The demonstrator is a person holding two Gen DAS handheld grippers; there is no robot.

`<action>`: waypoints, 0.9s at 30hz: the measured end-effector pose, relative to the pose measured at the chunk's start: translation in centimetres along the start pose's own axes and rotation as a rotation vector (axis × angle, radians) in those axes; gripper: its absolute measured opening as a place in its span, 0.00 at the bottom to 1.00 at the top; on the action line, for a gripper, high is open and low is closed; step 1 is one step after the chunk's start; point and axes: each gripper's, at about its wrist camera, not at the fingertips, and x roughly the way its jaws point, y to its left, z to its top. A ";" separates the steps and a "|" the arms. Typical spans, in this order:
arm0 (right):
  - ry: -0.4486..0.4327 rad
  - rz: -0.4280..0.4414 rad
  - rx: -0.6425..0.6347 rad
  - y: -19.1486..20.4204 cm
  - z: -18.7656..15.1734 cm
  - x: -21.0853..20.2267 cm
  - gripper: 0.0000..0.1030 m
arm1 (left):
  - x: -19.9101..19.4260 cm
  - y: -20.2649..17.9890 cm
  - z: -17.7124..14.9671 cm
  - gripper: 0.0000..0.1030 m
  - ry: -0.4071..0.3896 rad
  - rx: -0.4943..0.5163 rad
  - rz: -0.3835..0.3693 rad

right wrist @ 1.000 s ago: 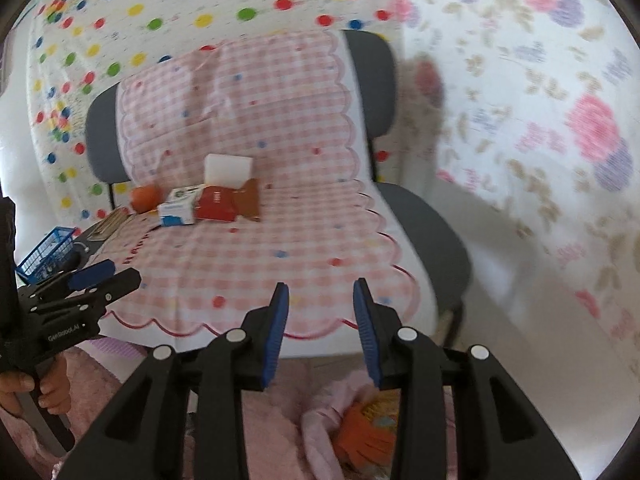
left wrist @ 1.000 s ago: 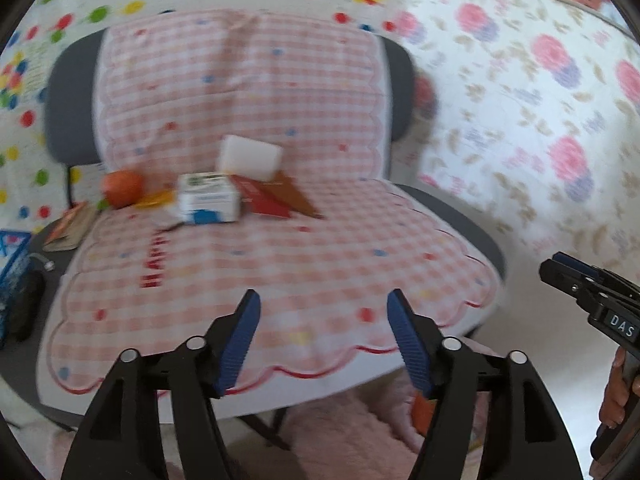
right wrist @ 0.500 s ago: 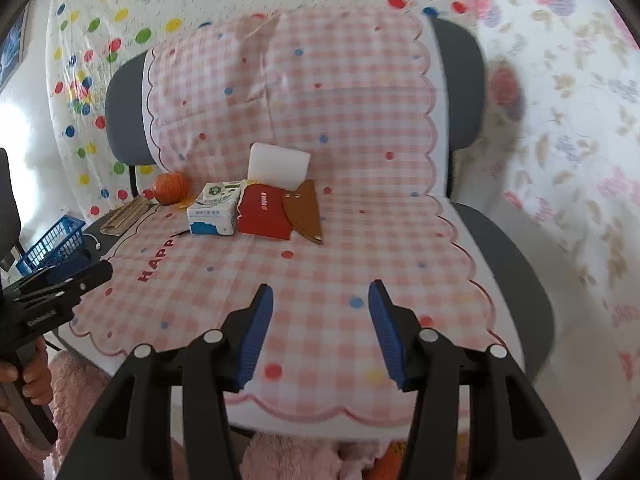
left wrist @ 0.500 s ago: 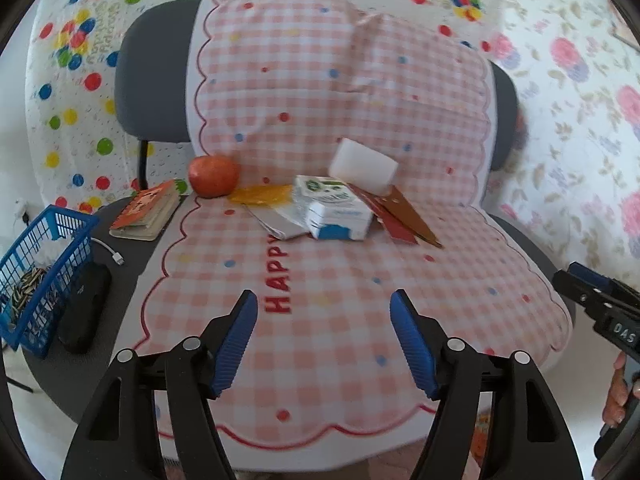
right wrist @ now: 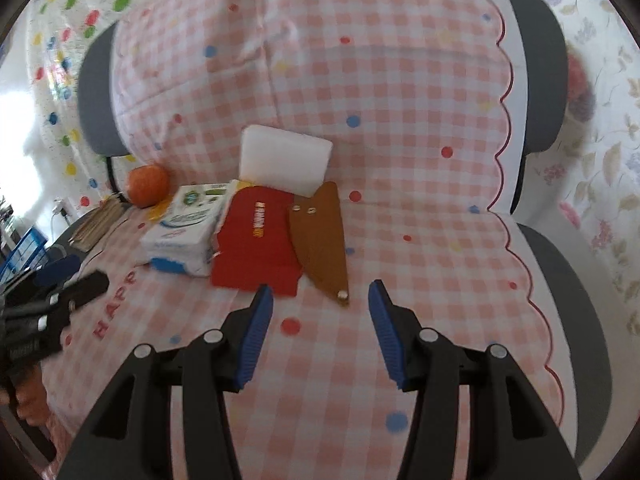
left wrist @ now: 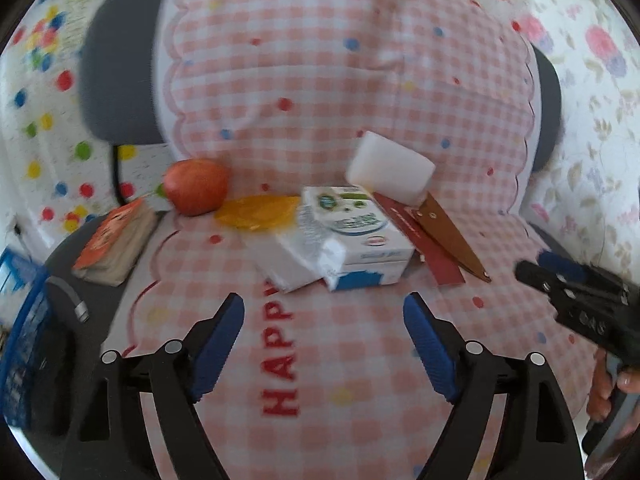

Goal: Collect trash
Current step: 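Move both grippers back over the chair seat, then grasp the white milk carton with the left gripper while the right approaches the brown sheath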

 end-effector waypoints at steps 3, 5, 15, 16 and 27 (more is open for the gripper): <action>-0.005 0.011 0.036 -0.8 0.6 0.9 0.48 | 1.9 -1.8 0.8 0.80 0.020 0.063 0.016; -0.013 0.009 0.042 -1.2 0.8 1.0 0.48 | 3.1 -2.7 1.5 0.80 0.030 0.075 0.006; -0.043 -0.047 0.089 -4.0 1.2 0.3 0.48 | 7.2 -4.4 3.7 0.82 0.086 0.048 0.074; -0.041 -0.045 0.092 -4.0 1.2 0.2 0.48 | 7.6 -4.5 3.8 0.82 0.096 0.046 0.100; -0.033 -0.022 0.087 -3.7 1.0 -0.1 0.49 | 5.3 -2.3 3.9 0.70 0.035 -0.005 0.068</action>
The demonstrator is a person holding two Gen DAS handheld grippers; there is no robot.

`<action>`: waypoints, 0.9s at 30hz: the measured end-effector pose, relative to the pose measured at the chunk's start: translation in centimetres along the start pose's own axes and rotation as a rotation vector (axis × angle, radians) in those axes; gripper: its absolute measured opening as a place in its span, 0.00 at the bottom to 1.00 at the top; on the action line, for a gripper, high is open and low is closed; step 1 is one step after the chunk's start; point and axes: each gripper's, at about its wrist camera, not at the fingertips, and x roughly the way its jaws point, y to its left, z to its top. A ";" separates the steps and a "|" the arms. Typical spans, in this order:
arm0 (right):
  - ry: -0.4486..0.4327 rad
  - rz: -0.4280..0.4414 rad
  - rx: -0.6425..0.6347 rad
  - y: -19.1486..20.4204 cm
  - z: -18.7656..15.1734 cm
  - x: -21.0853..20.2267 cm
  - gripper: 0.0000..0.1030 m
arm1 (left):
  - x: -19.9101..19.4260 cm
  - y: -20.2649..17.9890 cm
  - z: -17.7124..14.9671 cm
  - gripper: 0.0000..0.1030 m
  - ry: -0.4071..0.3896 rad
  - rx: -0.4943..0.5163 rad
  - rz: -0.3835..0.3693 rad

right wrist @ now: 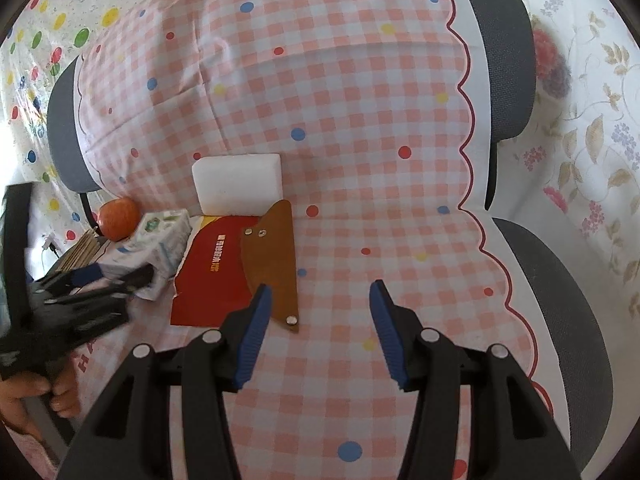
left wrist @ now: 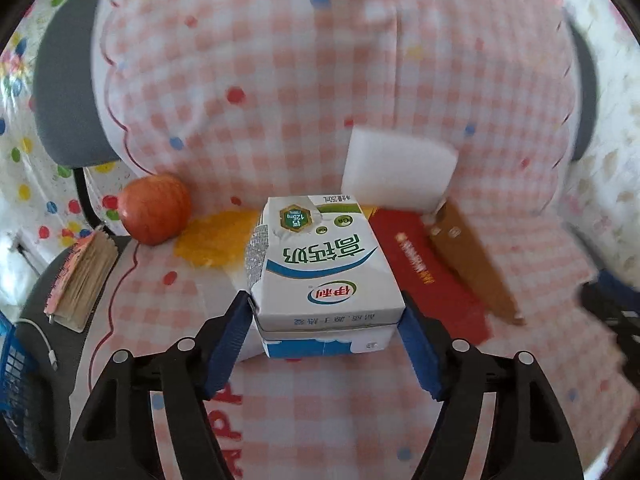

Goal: Collect trash
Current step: 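Grasp the white milk carton with the left gripper while the right approaches the brown sheath, then grasp the brown leather sheath with the right gripper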

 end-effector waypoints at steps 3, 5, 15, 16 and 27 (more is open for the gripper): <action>0.014 0.024 -0.008 0.3 0.1 0.4 0.49 | -3.5 1.5 -0.5 0.70 -0.105 -0.002 -0.058; 0.027 0.068 -0.013 0.7 0.2 1.0 0.49 | -5.4 2.5 -0.9 0.70 -0.161 0.003 -0.057; 0.152 0.117 -0.056 3.0 2.8 8.2 0.60 | -5.3 5.6 -0.7 0.70 -0.143 -0.071 -0.057; 0.170 0.110 -0.069 3.3 3.1 9.1 0.62 | -5.0 5.6 -0.6 0.70 -0.139 -0.069 -0.058; 0.206 0.089 -0.179 5.9 4.7 12.8 0.54 | -3.8 5.7 -1.2 0.70 -0.116 -0.056 -0.074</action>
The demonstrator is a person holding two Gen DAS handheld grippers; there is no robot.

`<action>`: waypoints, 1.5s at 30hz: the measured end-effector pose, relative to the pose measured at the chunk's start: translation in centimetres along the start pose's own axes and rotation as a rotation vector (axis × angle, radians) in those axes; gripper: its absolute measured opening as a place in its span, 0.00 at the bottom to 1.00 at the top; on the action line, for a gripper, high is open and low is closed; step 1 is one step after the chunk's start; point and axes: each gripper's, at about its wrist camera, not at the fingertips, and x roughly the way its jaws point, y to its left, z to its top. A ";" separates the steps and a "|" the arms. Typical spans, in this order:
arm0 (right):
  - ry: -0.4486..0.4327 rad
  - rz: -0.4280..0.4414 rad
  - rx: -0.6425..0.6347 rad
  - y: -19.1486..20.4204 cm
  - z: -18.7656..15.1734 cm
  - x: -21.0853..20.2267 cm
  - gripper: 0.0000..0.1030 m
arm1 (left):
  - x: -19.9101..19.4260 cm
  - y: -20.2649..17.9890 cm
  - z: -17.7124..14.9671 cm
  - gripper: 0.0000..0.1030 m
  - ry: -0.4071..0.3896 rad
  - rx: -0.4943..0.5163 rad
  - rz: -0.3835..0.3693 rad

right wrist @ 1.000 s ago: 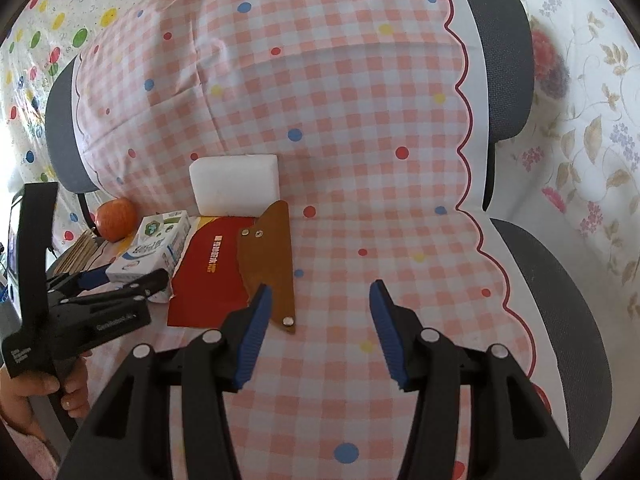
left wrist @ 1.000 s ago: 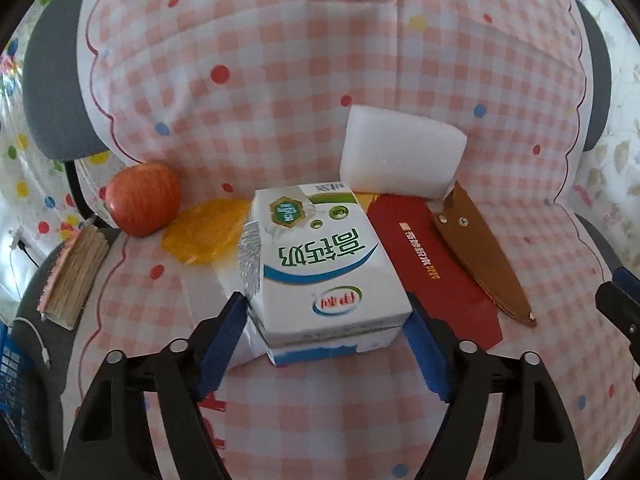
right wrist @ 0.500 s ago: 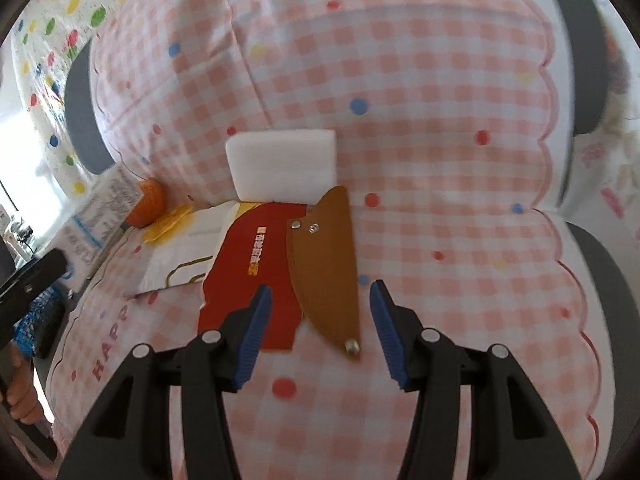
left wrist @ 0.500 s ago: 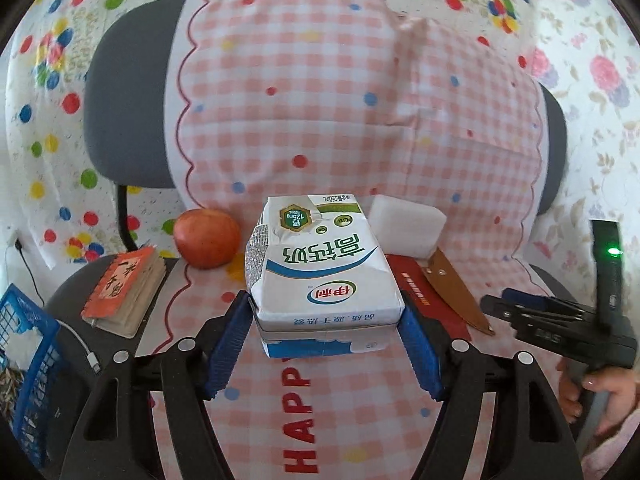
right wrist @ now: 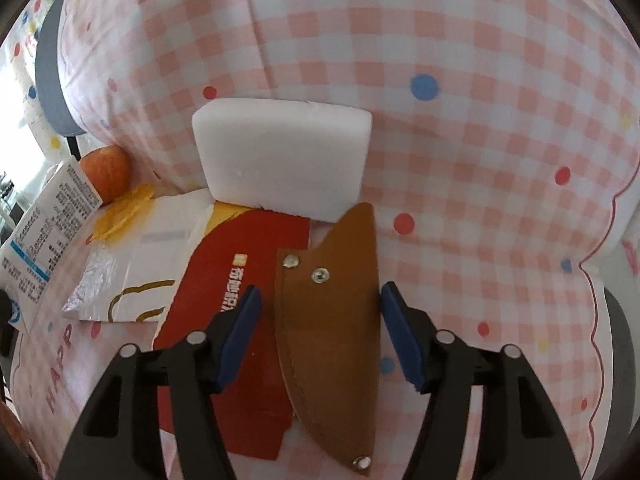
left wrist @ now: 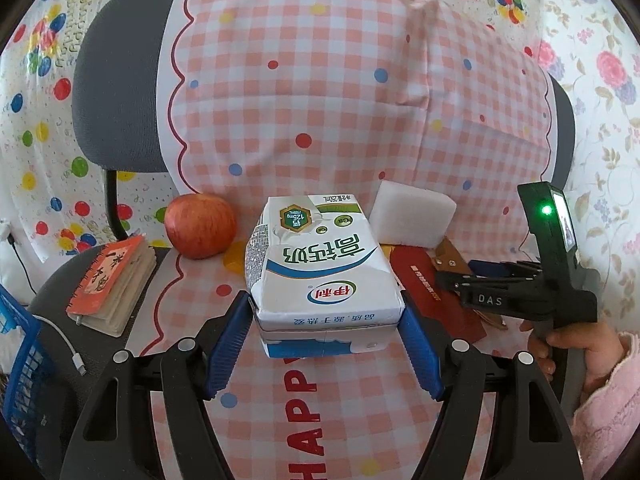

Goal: Collect trash
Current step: 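Grasp the brown leather sheath with the right gripper, then carry the milk carton and sheath in both grippers over the wastebasket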

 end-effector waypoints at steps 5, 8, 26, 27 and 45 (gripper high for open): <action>-0.031 -0.023 0.040 0.3 -1.2 -1.6 0.51 | -1.3 -0.5 -0.5 0.70 0.000 0.007 -0.013; -0.094 -0.015 0.088 0.6 -3.8 -5.7 0.51 | -3.3 -1.1 -1.7 0.70 -0.007 0.027 -0.026; -0.255 0.000 0.176 1.5 -21.8 -23.4 0.51 | -13.5 -9.7 -13.5 0.70 -0.003 0.127 -0.247; -0.260 -0.009 0.186 1.3 -22.6 -23.8 0.51 | -13.9 -10.4 -14.0 0.70 -0.006 0.141 -0.261; -0.307 -0.296 0.446 -6.0 -35.9 -31.9 0.51 | -14.3 -24.0 -20.5 0.70 0.079 0.386 -0.549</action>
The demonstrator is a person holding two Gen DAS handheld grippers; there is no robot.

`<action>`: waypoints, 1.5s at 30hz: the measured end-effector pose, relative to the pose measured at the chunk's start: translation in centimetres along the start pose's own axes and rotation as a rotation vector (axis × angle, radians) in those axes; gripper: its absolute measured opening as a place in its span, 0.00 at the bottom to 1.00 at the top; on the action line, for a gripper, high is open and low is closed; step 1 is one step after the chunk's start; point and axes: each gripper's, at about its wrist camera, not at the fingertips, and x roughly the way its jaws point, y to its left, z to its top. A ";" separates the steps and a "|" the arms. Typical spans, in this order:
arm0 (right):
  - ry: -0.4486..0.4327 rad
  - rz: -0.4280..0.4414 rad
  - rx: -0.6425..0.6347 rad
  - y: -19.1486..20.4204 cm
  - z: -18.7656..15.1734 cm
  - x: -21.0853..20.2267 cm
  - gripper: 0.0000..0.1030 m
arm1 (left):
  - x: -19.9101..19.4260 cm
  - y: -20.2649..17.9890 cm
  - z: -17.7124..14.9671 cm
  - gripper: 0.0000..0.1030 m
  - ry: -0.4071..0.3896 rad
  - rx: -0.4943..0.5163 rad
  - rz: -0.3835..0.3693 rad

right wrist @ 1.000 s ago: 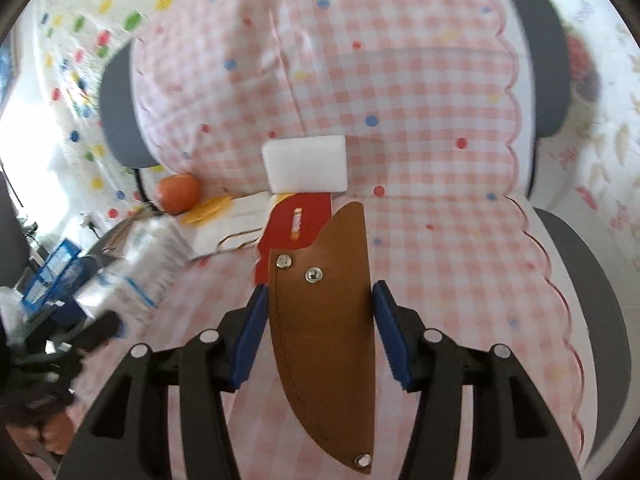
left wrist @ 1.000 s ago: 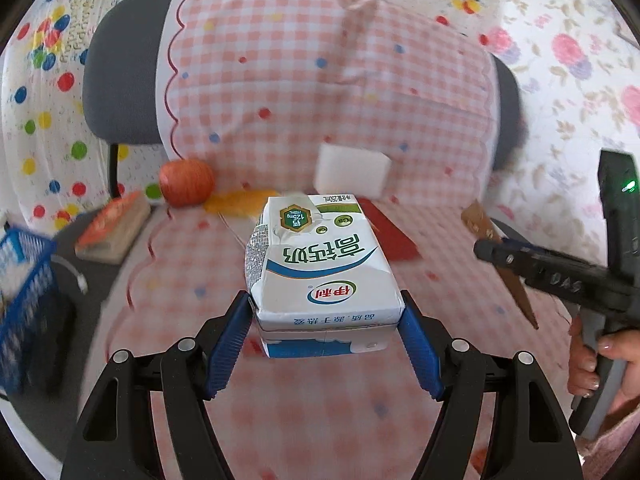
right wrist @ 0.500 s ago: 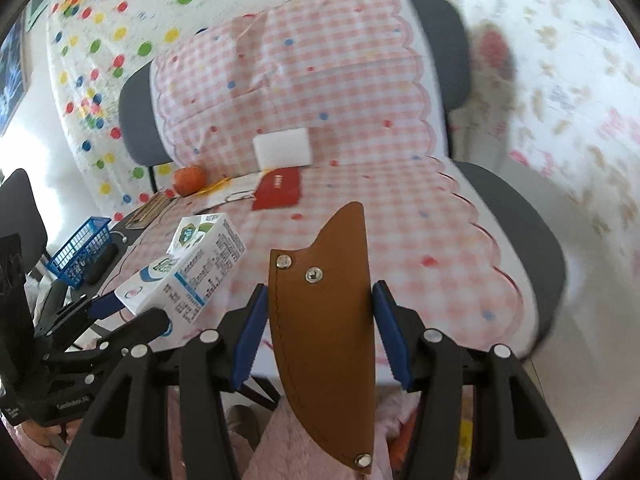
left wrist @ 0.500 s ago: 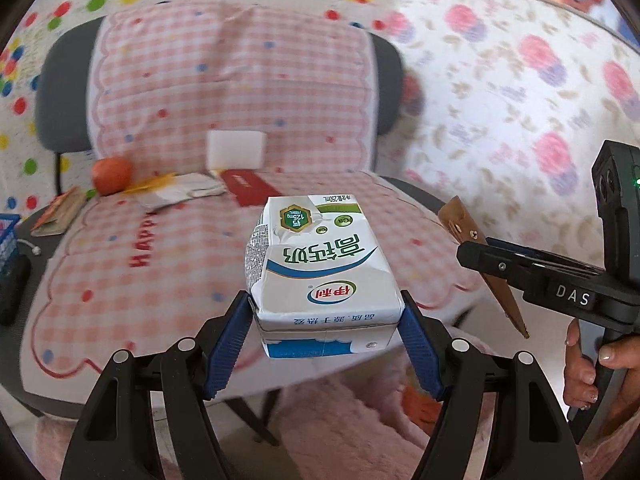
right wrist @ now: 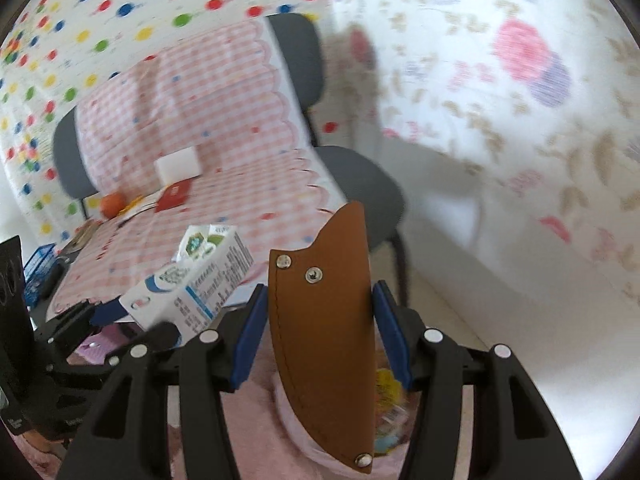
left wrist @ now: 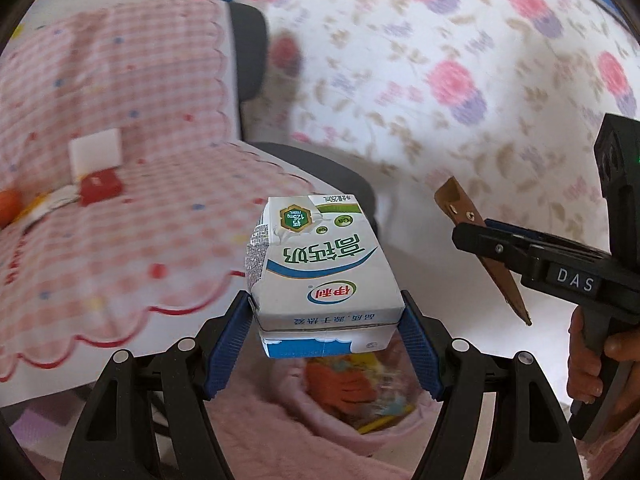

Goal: Collect trash
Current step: 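Carry the milk carton and sheath in both grippers over the wastebasket, then open both grippers over the wastebasket to drop the carton and sheath, then move both grippers back over the chair seat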

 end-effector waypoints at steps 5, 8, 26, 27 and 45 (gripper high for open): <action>0.017 -0.020 0.036 -2.2 -0.9 0.8 0.51 | 2.1 -1.6 -0.4 0.70 0.034 0.024 -0.027; 0.028 -0.015 0.042 -2.6 -1.0 1.5 0.52 | 3.0 -2.2 -0.4 0.70 0.043 0.042 -0.028; -0.022 -0.030 0.057 -3.9 0.4 0.2 0.64 | 1.4 0.0 1.9 0.82 0.001 0.015 0.094; -0.029 -0.031 0.053 -3.8 0.5 -0.1 0.64 | 1.0 0.4 1.8 0.82 0.001 0.015 0.112; -0.055 0.070 -0.061 3.6 2.8 -1.1 0.63 | -5.3 7.1 1.1 0.82 -0.025 -0.129 0.240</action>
